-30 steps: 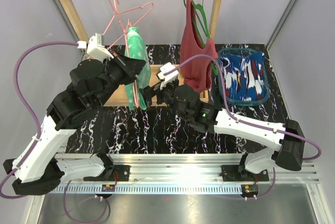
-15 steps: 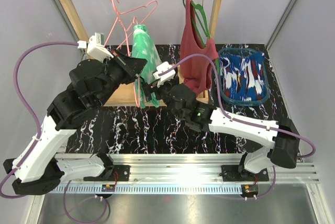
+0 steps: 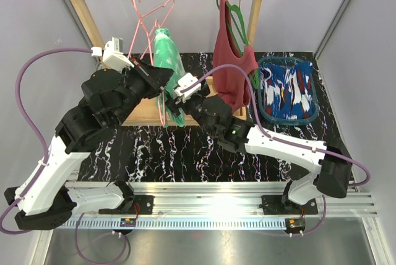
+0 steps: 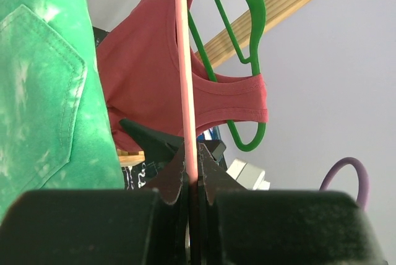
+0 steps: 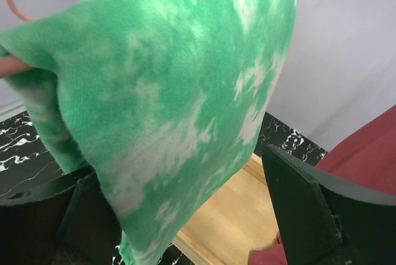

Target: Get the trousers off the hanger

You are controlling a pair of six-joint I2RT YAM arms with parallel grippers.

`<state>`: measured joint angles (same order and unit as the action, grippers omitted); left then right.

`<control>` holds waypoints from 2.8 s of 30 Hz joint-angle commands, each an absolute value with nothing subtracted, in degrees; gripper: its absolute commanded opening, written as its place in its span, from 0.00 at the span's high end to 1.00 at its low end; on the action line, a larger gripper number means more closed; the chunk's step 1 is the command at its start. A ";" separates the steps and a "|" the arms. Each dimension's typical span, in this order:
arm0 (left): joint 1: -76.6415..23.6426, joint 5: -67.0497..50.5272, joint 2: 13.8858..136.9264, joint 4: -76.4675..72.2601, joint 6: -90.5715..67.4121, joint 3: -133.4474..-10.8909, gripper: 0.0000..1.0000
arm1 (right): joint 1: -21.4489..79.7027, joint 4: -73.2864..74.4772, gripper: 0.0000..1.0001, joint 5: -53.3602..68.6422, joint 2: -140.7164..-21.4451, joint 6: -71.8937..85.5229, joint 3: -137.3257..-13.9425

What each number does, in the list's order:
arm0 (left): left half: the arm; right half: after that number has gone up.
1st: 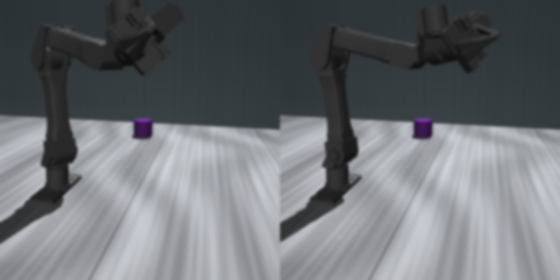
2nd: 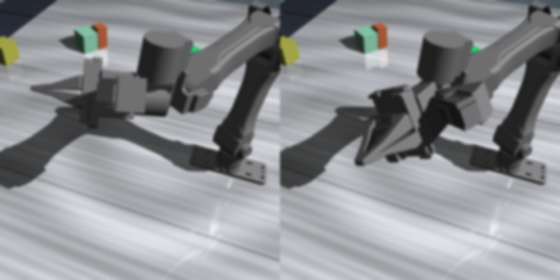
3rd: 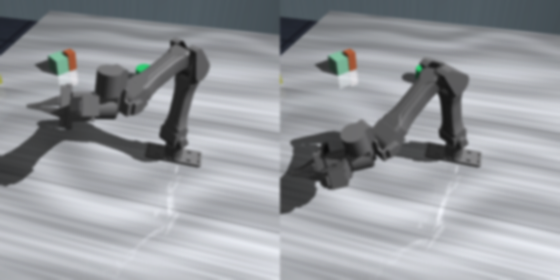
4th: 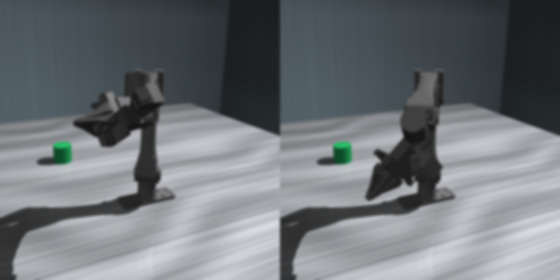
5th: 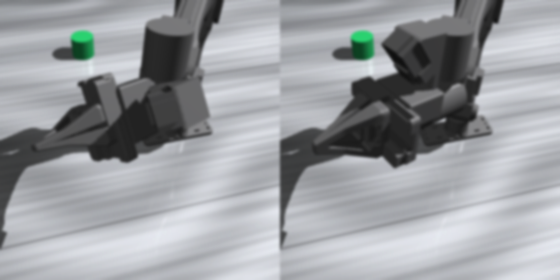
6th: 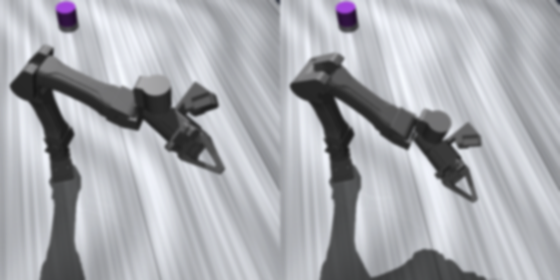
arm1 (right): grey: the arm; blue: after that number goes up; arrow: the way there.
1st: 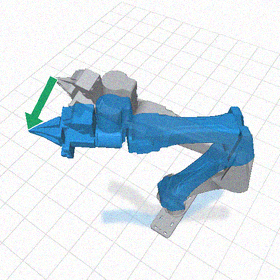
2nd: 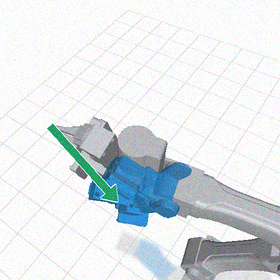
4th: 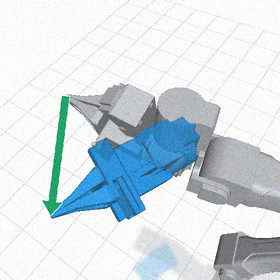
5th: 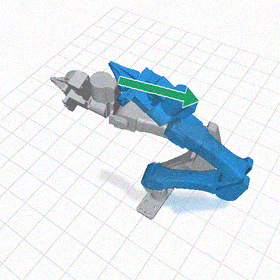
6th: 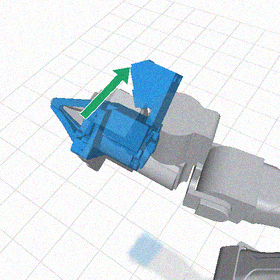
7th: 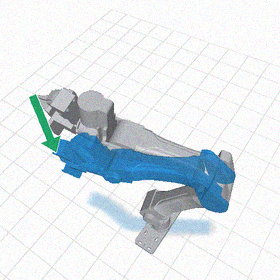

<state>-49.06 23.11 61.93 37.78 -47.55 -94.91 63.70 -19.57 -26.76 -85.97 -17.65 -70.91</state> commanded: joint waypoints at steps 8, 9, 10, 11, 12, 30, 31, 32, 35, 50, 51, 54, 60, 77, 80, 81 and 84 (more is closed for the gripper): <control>-49.22 27.16 62.66 28.48 -44.12 -102.39 1.00 | 59.95 -16.44 0.08 -20.75 -77.97 -16.44 -69.43; -49.22 26.98 62.75 28.48 -44.21 -102.57 1.00 | 59.59 -16.35 0.07 -20.31 -77.96 -16.00 -69.35; -49.22 26.90 63.01 28.39 -44.30 -102.66 1.00 | 59.33 -16.17 0.07 -19.43 -77.78 -15.74 -69.35; -49.22 26.81 63.19 28.39 -44.38 -102.57 1.00 | 59.33 -16.08 0.07 -19.08 -77.87 -15.65 -69.61; -49.22 26.55 63.28 28.04 -44.65 -102.31 1.00 | 59.33 -16.35 0.07 -18.90 -77.96 -14.77 -69.87; -49.22 22.34 62.49 26.37 -47.46 -98.79 1.00 | 59.33 -35.13 0.17 -21.98 -88.50 -15.63 -73.58; -49.22 21.98 62.23 26.28 -47.55 -98.62 1.00 | 59.33 -37.24 0.21 -21.54 -88.85 -17.12 -73.13; -49.22 21.28 62.14 26.28 -47.64 -98.35 1.00 | 59.33 -39.96 0.24 -21.01 -89.29 -19.57 -72.78; -49.22 19.08 61.70 27.24 -47.46 -98.35 1.00 | 59.24 -40.60 0.42 -20.83 -90.70 -24.93 -74.09; -49.22 20.65 58.01 37.88 -36.13 -88.97 1.00 | 59.33 -30.33 1.00 -23.55 -85.61 -32.96 -81.29; -49.13 21.00 57.57 38.14 -36.04 -87.81 1.00 | 59.41 -29.80 1.00 -24.69 -85.34 -32.96 -81.91; -49.13 22.32 55.73 38.67 -36.12 -83.16 1.00 | 59.33 -27.61 1.00 -27.14 -85.08 -33.40 -86.37; -49.13 23.29 51.60 38.14 -38.23 -73.76 1.00 | 59.24 -23.47 1.00 -32.25 -87.01 -35.59 -95.60; -49.13 21.00 44.91 35.51 -42.98 -56.17 1.00 | 59.24 -0.46 1.00 -36.20 -92.10 -44.71 -137.78; -49.13 21.27 44.21 35.59 -42.98 -55.29 1.00 | 59.15 2.02 1.00 -38.40 -94.57 -50.77 -147.63; -49.13 21.53 44.12 35.68 -42.98 -55.02 1.00 | 59.15 1.06 1.00 -39.28 -94.40 -52.28 -147.92; -49.13 21.97 43.86 35.86 -42.45 -55.19 1.00 | 59.06 -5.44 1.00 -42.26 -90.28 -58.08 -144.85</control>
<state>-49.19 21.10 45.34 38.15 -42.19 -54.59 59.66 4.45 -38.13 -94.30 -49.01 -143.41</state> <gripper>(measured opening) 0.027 0.165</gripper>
